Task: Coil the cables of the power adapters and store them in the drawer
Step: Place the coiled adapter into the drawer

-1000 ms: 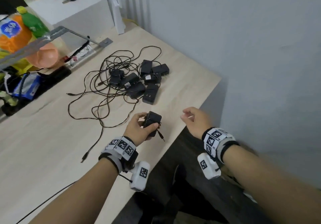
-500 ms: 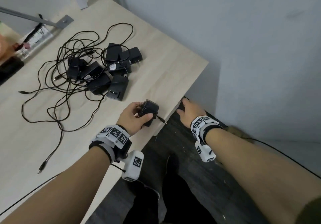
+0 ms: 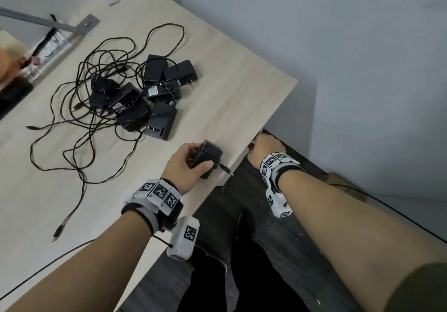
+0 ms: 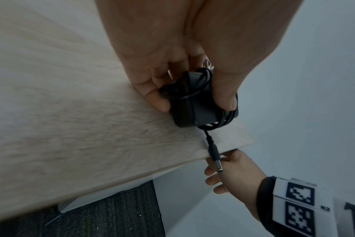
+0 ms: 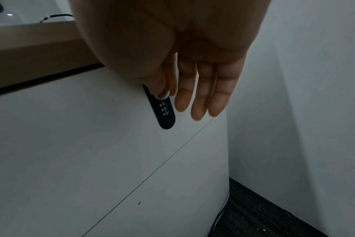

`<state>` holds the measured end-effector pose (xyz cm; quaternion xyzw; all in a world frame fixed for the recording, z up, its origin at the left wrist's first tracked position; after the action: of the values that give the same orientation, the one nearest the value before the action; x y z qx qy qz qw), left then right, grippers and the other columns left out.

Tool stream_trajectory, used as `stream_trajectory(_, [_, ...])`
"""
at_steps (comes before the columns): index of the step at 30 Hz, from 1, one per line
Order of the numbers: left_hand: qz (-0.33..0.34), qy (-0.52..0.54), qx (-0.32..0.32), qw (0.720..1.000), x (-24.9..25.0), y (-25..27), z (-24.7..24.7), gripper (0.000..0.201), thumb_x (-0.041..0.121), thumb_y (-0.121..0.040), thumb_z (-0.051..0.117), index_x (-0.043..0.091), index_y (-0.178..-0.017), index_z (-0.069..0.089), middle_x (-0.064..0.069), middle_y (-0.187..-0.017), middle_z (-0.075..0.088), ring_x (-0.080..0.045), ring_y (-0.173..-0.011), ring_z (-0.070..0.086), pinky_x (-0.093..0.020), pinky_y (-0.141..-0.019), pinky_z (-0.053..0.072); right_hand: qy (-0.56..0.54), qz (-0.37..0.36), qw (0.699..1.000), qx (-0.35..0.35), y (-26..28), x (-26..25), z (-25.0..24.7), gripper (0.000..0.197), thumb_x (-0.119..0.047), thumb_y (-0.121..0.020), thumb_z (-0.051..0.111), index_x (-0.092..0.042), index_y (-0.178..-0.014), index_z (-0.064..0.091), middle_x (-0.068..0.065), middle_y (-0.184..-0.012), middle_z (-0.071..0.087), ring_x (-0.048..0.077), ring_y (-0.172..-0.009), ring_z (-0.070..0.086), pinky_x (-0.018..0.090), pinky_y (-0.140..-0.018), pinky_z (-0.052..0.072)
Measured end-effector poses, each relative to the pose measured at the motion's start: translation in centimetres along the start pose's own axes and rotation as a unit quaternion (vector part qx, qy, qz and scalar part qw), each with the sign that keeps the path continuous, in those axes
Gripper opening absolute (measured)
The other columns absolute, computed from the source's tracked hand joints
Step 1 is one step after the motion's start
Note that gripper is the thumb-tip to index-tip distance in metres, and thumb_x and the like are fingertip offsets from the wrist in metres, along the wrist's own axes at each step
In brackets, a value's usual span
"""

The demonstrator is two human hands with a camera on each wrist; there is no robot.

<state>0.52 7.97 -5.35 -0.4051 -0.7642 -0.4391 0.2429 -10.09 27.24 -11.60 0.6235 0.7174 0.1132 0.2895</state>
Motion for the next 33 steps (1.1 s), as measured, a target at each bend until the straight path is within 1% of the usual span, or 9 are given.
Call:
stream_trajectory(4, [-0.006, 0.001, -0.006, 1.000, 0.2, 0.1, 0.0, 0.038, 0.022, -0.080, 0.075, 0.023, -0.113, 0.056, 0.011, -0.094, 0.062, -0.016, -0.091, 0.060, -0.041, -0.085, 0.053, -0.019, 0.003, 1.000, -0.004, 0.3, -0.2, -0.1, 0.028, -0.018, -0.088, 0.054, -0.010, -0.114, 0.056, 0.010, -0.106, 0.065, 0.027, -0.090, 0.062, 0.029, -0.066, 0.045])
stream_trajectory(6, [-0.005, -0.001, -0.011, 1.000, 0.0, 0.0, 0.0, 0.037, 0.022, -0.080, 0.076, 0.026, -0.111, 0.056, 0.010, -0.094, 0.063, -0.016, -0.089, 0.061, -0.042, -0.083, 0.054, -0.034, 0.007, 0.999, -0.004, 0.8, 0.5, 0.0, 0.030, -0.017, -0.086, 0.054, -0.014, -0.116, 0.052, 0.008, -0.103, 0.064, 0.025, -0.082, 0.059, 0.030, -0.065, 0.047])
stream_trajectory(12, [0.000, -0.001, -0.022, 1.000, 0.2, -0.1, 0.2, 0.038, 0.023, -0.079, 0.077, 0.025, -0.111, 0.057, 0.004, -0.099, 0.065, -0.022, -0.092, 0.063, -0.043, -0.083, 0.054, -0.035, 0.079, 0.996, 0.010, 5.9, 7.4, 1.0, 0.025, -0.018, -0.090, 0.051, -0.020, -0.114, 0.046, 0.003, -0.088, 0.057, 0.027, -0.075, 0.053, 0.032, -0.063, 0.044])
stream_trajectory(18, [0.011, -0.019, -0.010, 1.000, 0.6, 0.2, 0.6, 0.043, 0.025, -0.078, 0.077, 0.018, -0.116, 0.058, -0.001, -0.106, 0.065, -0.024, -0.099, 0.062, -0.046, -0.086, 0.054, 0.015, 0.145, 0.989, 0.014, 11.0, 12.4, 0.0, 0.026, -0.022, -0.089, 0.050, -0.020, -0.113, 0.058, 0.008, -0.110, 0.065, 0.033, -0.096, 0.061, 0.037, -0.078, 0.053])
stream_trajectory(20, [0.022, -0.028, -0.008, 0.999, 1.0, 0.4, 0.8, 0.044, 0.026, -0.078, 0.077, 0.017, -0.117, 0.058, -0.001, -0.107, 0.065, -0.023, -0.099, 0.062, -0.044, -0.086, 0.054, -0.008, 0.173, 0.983, 0.064, 12.3, 12.7, -1.0, 0.031, -0.019, -0.088, 0.049, -0.017, -0.118, 0.056, 0.010, -0.115, 0.062, 0.033, -0.101, 0.060, 0.037, -0.081, 0.051])
stream_trajectory(23, [0.032, -0.028, 0.001, 0.999, 1.2, 0.7, 1.2, 0.046, 0.025, -0.078, 0.077, 0.013, -0.119, 0.058, -0.005, -0.112, 0.065, -0.019, -0.096, 0.059, -0.039, -0.088, 0.053, -0.032, 0.048, 0.984, 0.165, 13.2, 10.2, -1.8, 0.032, -0.017, -0.091, 0.050, -0.011, -0.122, 0.053, 0.010, -0.124, 0.052, 0.030, -0.112, 0.050, 0.037, -0.091, 0.044])
stream_trajectory(26, [0.040, -0.023, 0.001, 0.999, 1.4, 1.2, 1.8, 0.047, 0.023, -0.078, 0.078, 0.011, -0.118, 0.058, -0.008, -0.115, 0.066, -0.018, -0.098, 0.060, -0.030, -0.087, 0.048, -0.038, -0.061, 0.991, 0.117, 13.3, 6.7, -0.5, 0.032, -0.029, -0.095, 0.049, -0.014, -0.122, 0.056, 0.005, -0.124, 0.052, 0.026, -0.114, 0.051, 0.038, -0.095, 0.044])
stream_trajectory(30, [0.039, -0.039, -0.013, 0.998, 1.3, 1.9, 2.3, 0.047, 0.023, -0.078, 0.078, 0.011, -0.119, 0.058, -0.008, -0.118, 0.065, -0.015, -0.096, 0.056, -0.024, -0.085, 0.042, 0.014, -0.036, 0.999, -0.012, 13.8, 6.0, 2.5, 0.037, -0.037, -0.098, 0.045, -0.016, -0.127, 0.052, 0.004, -0.127, 0.051, 0.025, -0.114, 0.053, 0.037, -0.093, 0.046])
stream_trajectory(33, [0.039, -0.043, -0.025, 0.998, 1.2, 2.2, 2.4, 0.048, 0.024, -0.078, 0.078, 0.013, -0.120, 0.058, -0.007, -0.118, 0.065, -0.014, -0.097, 0.054, -0.025, -0.086, 0.042, 0.061, -0.025, 0.998, -0.016, 14.3, 6.9, 3.6, 0.035, -0.035, -0.099, 0.043, -0.010, -0.122, 0.055, 0.007, -0.121, 0.053, 0.026, -0.111, 0.053, 0.037, -0.091, 0.046])
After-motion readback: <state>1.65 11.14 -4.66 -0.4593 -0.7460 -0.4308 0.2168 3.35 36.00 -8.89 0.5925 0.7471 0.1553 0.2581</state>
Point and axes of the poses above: each hand's wrist, its own y-axis away from the middle knuckle, its own z-axis out of the palm, x = y × z, the point moved 3 cm from there along -y, towards the middle knuckle
